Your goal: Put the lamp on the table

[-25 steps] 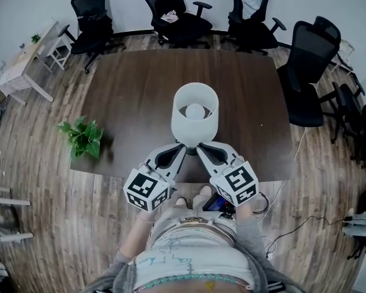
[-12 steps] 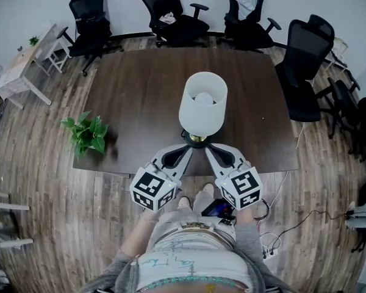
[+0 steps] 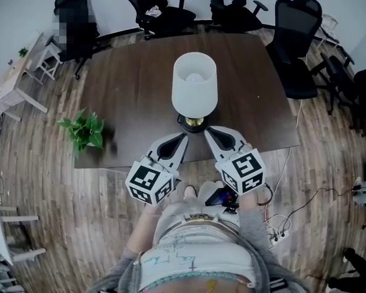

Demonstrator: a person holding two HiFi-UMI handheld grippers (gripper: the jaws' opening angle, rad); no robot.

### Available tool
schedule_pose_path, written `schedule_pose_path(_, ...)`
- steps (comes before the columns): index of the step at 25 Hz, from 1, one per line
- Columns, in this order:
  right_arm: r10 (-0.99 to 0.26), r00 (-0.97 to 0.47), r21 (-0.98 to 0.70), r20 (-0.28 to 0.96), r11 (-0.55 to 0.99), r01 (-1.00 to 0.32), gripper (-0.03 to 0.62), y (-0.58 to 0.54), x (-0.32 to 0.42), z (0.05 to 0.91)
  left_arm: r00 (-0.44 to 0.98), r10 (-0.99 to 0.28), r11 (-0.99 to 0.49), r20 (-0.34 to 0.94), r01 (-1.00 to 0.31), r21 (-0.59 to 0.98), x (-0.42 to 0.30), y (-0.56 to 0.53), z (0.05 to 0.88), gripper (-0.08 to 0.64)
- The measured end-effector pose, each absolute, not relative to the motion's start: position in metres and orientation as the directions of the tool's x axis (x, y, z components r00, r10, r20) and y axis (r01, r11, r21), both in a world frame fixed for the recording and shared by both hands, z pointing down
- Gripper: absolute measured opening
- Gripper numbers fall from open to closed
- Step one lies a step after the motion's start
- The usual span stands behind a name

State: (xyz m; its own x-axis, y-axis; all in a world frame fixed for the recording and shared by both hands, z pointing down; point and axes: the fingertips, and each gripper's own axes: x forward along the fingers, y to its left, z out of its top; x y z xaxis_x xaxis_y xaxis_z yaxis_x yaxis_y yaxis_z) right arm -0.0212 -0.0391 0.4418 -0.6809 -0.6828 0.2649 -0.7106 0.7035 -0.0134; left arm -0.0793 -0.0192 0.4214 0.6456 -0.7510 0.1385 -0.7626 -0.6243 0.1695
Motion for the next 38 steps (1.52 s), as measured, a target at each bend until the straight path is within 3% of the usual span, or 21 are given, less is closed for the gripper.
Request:
schedule_pose_path(17, -0.643, -0.717, -0.007, 0.269, 0.743, -0.669, 0.026, -0.049, 0.032, 0.426, 0.564, -0.812, -0.542, 0.149, -0.824, 0.162, -0.018, -0.026, 0.404, 0.011)
schedule_pose_path(38, -0.533, -0.790, 0.031, 0.302, 0.834, -0.550, 0.026, -0.026, 0.041, 0.426, 0.451, -0.877, -0.429, 0.164, -0.890, 0.152, 0.008, -0.006, 0.401, 0.011)
